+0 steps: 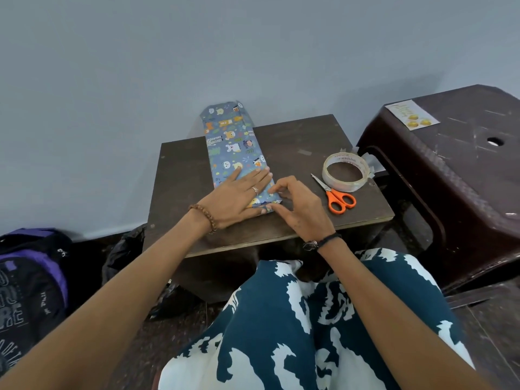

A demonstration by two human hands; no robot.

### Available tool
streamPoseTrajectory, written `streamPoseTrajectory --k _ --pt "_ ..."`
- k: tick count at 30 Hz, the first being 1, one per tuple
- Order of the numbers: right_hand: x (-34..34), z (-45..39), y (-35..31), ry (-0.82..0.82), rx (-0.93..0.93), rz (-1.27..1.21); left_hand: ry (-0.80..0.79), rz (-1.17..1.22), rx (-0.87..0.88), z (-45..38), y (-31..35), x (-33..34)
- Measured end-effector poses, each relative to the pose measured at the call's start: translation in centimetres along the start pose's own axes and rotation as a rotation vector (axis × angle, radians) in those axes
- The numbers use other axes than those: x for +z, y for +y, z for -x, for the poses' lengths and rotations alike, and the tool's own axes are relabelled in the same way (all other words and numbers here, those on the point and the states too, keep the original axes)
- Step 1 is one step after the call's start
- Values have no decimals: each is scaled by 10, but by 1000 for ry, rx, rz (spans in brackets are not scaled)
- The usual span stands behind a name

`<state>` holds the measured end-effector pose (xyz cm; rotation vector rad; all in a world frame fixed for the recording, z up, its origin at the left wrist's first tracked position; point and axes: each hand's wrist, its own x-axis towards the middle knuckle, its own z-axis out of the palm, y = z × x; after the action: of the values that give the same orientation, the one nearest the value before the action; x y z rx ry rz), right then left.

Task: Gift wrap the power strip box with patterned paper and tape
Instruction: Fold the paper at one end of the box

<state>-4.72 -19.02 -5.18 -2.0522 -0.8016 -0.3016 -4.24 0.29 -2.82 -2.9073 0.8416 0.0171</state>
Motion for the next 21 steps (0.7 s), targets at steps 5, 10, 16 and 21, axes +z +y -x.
streamPoseTrajectory --k 5,10,16,21 --pt "-12 0 -3 -51 14 47 -3 43 -20 0 3 1" --pt "-41 -2 -1 152 86 252 -26 129 -31 0 3 -4" --pt "-94 11 24 266 455 448 -58 186 -28 -1 2 -7" --pt "-99 18 33 65 546 492 -55 260 -24 -1 2 -9"
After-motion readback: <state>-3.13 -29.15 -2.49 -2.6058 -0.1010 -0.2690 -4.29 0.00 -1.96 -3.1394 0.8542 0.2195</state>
